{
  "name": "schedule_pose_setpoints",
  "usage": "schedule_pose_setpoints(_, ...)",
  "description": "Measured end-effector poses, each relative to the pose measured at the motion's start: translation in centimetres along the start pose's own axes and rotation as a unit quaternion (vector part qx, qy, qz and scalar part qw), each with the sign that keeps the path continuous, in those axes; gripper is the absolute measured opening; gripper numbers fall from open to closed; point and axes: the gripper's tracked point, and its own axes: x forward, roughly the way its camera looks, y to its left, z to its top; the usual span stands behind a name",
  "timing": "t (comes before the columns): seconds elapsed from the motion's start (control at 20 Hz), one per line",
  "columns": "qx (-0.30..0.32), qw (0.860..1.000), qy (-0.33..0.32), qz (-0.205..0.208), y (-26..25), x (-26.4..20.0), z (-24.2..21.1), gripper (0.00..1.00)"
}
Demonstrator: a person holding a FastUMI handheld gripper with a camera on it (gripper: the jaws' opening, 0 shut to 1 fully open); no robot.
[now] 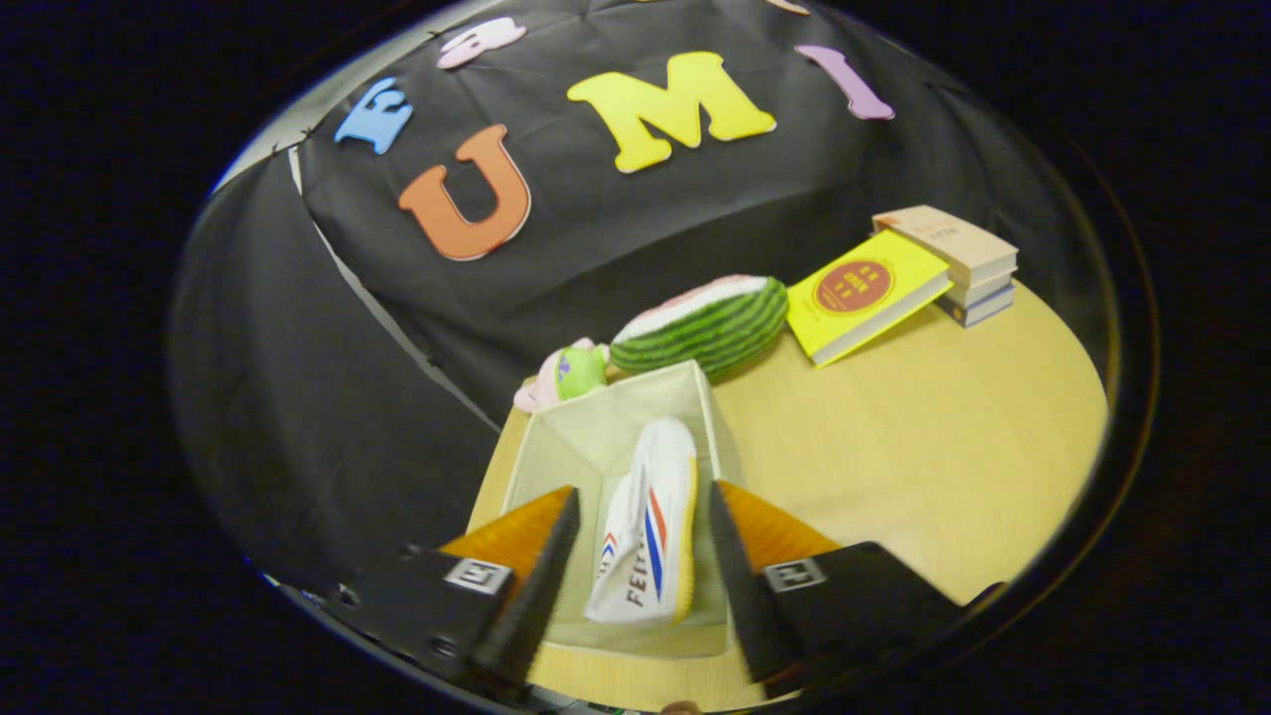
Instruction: Open the storage box then place both shoes into the box .Put the left shoe in first, then the right shoe, with the right side of both shoes facing outward in a uniform manner.
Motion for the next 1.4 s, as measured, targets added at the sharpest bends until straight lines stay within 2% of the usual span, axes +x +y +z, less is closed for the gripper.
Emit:
schedule_pose_setpoints(0.05, -0.016, 0.999, -0.022, -0.022, -0.9, -0.7, 0.8, 1.0)
schedule_pose_setpoints(0.1, -0.029, 0.998, -0.039, -0.026, -0.8, -1.0, 1.5, 1.0)
schedule_pose_setpoints(0.25, -0.054, 0.995, -0.085, 0.004, 0.8, -3.7, 2.8, 1.0)
schedule_pose_setpoints(0.55, -0.087, 0.981, -0.172, 0.003, 0.9, -12.2, 4.7, 1.0)
schedule_pose_setpoints(0.8, -0.103, 0.96, -0.258, -0.025, -1.2, -19.3, 5.8, 1.0)
schedule_pose_setpoints(0.95, -0.095, 0.941, -0.324, -0.02, -2.6, -24.6, 5.8, 1.0)
schedule_pose_setpoints(1.05, -0.106, 0.934, -0.34, -0.03, -3.7, -26.5, 5.1, 1.0)
schedule_pose_setpoints(1.2, -0.135, 0.935, -0.326, -0.046, -4.2, -27.0, 3.4, 1.0)
schedule_pose_setpoints(1.4, -0.161, 0.935, -0.311, -0.058, -3.5, -27.5, 3.3, 1.0)
